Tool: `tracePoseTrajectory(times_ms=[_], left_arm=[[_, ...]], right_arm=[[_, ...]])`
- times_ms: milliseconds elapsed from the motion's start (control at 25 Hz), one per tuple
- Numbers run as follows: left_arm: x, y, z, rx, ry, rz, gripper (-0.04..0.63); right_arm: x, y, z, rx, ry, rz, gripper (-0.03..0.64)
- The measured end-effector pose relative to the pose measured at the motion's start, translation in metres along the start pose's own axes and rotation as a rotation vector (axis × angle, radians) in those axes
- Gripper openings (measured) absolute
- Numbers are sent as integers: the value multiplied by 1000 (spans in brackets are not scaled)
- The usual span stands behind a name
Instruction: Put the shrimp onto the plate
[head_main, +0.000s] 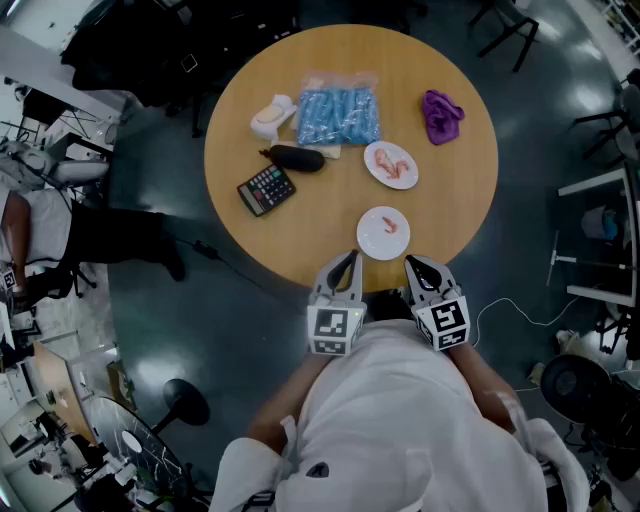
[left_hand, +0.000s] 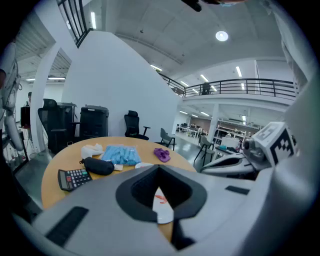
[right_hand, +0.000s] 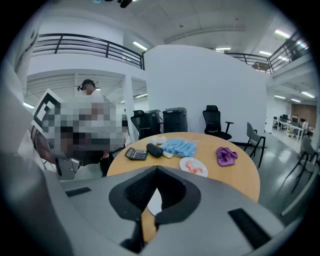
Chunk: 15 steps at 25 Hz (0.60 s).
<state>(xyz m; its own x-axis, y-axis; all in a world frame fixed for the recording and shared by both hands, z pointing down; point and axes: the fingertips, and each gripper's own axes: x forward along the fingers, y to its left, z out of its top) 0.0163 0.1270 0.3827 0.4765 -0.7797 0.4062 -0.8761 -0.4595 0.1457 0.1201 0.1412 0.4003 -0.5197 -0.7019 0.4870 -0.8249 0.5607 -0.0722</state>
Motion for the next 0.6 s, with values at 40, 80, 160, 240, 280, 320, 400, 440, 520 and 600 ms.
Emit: tracePoseTrajectory(times_ms=[40,80,160,240,280,320,400,440,520,600], left_arm=[[0,-1,0,0,2,-1,8],[0,-1,0,1,4,-1,8],[0,-2,0,-1,5,0,8],[1,-2,-2,-5,4,2,8],[2,-2,-2,-6,3,1,8],[3,-2,-2,-7,3,-1,8],[4,-3,-1,-5,5,-5,8],[4,-3,0,-5,6,-6,8],[4,-3,-1,-5,5,-6,8],[5,-5,-1,-1,9,-12,8]], right_arm=[[0,-1,-1,0,0,-2,17],[-1,-1,-1,1,0,-3,17],[-1,-2,-2,5,1,-3,17],[-2,-3,-2,7,2,-3,17],[-1,-4,-2,6,2,-3,17],[-1,-4,-2,6,3,-3,17],[0,-5,-2,5,4,-3,17],[0,-5,-2,5,5,-3,17],[1,-5,-3,5,9,-2,17],[1,-5,-3,7,12,-1,17]])
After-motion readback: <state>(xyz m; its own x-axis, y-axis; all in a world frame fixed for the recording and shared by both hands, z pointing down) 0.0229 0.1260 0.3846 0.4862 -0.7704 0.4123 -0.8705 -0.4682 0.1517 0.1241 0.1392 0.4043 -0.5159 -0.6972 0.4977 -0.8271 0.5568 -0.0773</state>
